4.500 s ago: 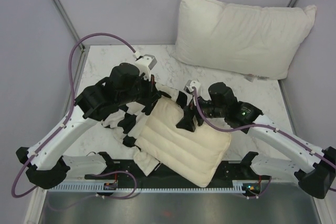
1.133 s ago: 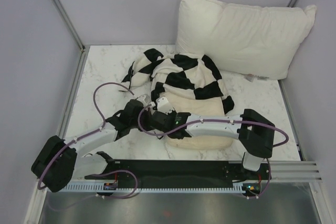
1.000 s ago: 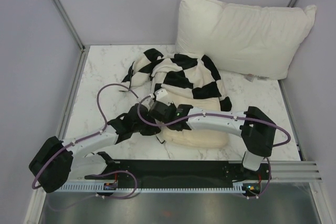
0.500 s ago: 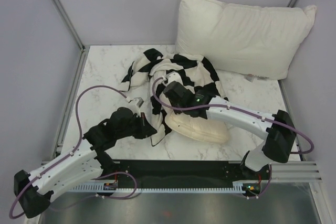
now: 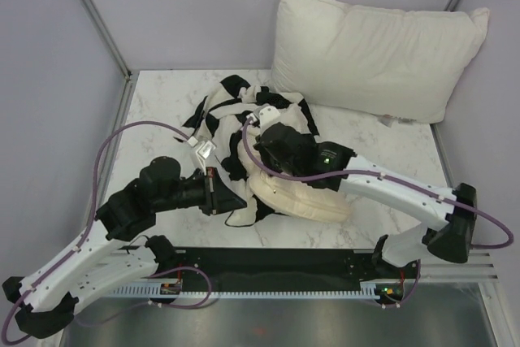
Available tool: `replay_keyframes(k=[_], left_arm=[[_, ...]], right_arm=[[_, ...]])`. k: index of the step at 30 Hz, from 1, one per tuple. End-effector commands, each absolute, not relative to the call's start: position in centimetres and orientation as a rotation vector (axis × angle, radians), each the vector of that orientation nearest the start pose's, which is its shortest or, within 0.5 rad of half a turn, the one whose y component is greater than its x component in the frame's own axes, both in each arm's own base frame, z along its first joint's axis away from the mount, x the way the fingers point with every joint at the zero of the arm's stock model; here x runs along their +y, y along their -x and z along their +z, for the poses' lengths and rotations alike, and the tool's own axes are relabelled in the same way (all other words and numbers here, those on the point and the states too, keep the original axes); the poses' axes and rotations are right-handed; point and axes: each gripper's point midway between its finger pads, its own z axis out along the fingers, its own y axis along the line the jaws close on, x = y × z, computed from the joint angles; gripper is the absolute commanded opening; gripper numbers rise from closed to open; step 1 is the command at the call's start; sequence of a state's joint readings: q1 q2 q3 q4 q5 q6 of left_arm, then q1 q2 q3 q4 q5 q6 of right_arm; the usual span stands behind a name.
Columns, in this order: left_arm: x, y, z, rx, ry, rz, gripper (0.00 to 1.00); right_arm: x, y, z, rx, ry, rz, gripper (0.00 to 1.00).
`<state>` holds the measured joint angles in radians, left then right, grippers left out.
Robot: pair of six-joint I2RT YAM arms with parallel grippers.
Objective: Put the pillow into the pillowcase
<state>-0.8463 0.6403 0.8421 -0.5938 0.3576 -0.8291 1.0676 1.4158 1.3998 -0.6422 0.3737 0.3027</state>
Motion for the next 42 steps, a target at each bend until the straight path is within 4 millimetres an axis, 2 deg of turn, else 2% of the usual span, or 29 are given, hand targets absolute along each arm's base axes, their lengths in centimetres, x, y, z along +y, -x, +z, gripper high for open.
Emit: replay_keyframes(k=[1,3,5,8,10,11,12,13,14,15,16,17,19,20,22,23,26,28,30,32,33,34,37,42], left_arm=[[-24.7,-5.5,31.6,2.147,-0.407,-1.616,0.02],[-24.8,-5.1,32.6,2.123,-0.43,-1.651,0.02],[-24.6,-4.7,33.2,2.107,-0.442,-1.671,0.02],[-24.2,-4.4,33.6,2.08,-0.442,-1.673,0.02],[-24.0,-4.6,32.6,2.103,-0.426,-1.648,0.02],[-23.8,-4.8,31.8,2.127,-0.407,-1.617,0.02],[-23.6,-5.3,30.2,2.168,-0.39,-1.557,0.03],[-23.1,-6.4,28.5,2.214,-0.324,-1.454,0.05],[-22.4,-6.7,25.6,2.301,-0.307,-1.354,0.13],[-22.0,-7.2,24.0,2.345,-0.281,-1.286,0.19],[-21.5,-8.3,22.2,2.381,-0.231,-1.181,0.25],[-20.9,-8.5,19.9,2.444,-0.208,-1.102,0.31],[-20.3,-9.5,17.8,2.475,-0.167,-0.993,0.37],[-20.0,-9.7,16.4,2.507,-0.156,-0.94,0.44],[-19.2,-10.9,15.1,2.508,-0.103,-0.835,0.52],[-18.9,-11.2,14.2,2.529,-0.087,-0.787,0.6],[-18.6,-12.1,12.9,2.548,-0.044,-0.704,0.69],[-18.7,-12.9,12.6,2.535,-0.02,-0.67,0.73],[-18.7,-13.5,11.8,2.537,0.005,-0.637,0.83],[-19.7,-14.2,11.6,2.509,0.01,-0.672,1.0],[-20.0,-14.3,11.2,2.513,0.0,-0.679,1.0],[-21.1,-14.7,11.5,2.481,-0.005,-0.738,1.0],[-21.8,-14.9,9.6,2.516,-0.01,-0.73,1.0],[-23.3,-15.6,7.4,2.561,-0.027,-0.722,1.0]], right_arm=[[32.6,-29.2,20.1,2.116,0.487,0.293,0.0],[32.2,-31.5,17.6,2.159,0.44,0.281,0.0],[32.8,-32.7,17.5,2.148,0.419,0.288,0.0],[33.9,-32.5,16.4,2.174,0.452,0.327,0.0],[33.7,-32.0,16.4,2.175,0.466,0.342,0.04],[33.2,-31.3,15.5,2.191,0.496,0.342,0.11],[33.0,-30.8,16.8,2.156,0.498,0.384,0.34],[33.0,-29.9,17.2,2.149,0.519,0.429,0.44],[31.8,-28.8,18.1,2.129,0.511,0.453,0.51],[31.1,-28.3,18.5,2.121,0.502,0.459,0.62],[30.4,-27.8,18.9,2.116,0.497,0.462,0.66],[28.8,-27.2,19.6,2.1,0.465,0.445,0.69],[26.8,-26.3,19.1,2.142,0.446,0.386,0.78],[25.4,-26.1,19.0,2.145,0.413,0.336,0.8],[22.9,-25.9,17.8,2.188,0.365,0.228,0.84],[20.9,-26.3,16.9,2.207,0.32,0.163,0.84],[18.9,-26.2,15.3,2.243,0.302,0.17,0.85],[20.5,-25.4,15.6,2.227,0.35,0.3,0.85],[21.9,-24.6,16.0,2.202,0.387,0.421,0.86],[22.5,-24.0,15.9,2.2,0.415,0.475,0.87],[22.8,-23.7,15.7,2.206,0.431,0.499,0.88],[23.7,-22.9,15.7,2.217,0.469,0.569,0.88],[25.6,-20.7,15.9,2.237,0.571,0.739,0.9],[26.7,-18.5,17.6,2.235,0.618,0.87,0.95]])
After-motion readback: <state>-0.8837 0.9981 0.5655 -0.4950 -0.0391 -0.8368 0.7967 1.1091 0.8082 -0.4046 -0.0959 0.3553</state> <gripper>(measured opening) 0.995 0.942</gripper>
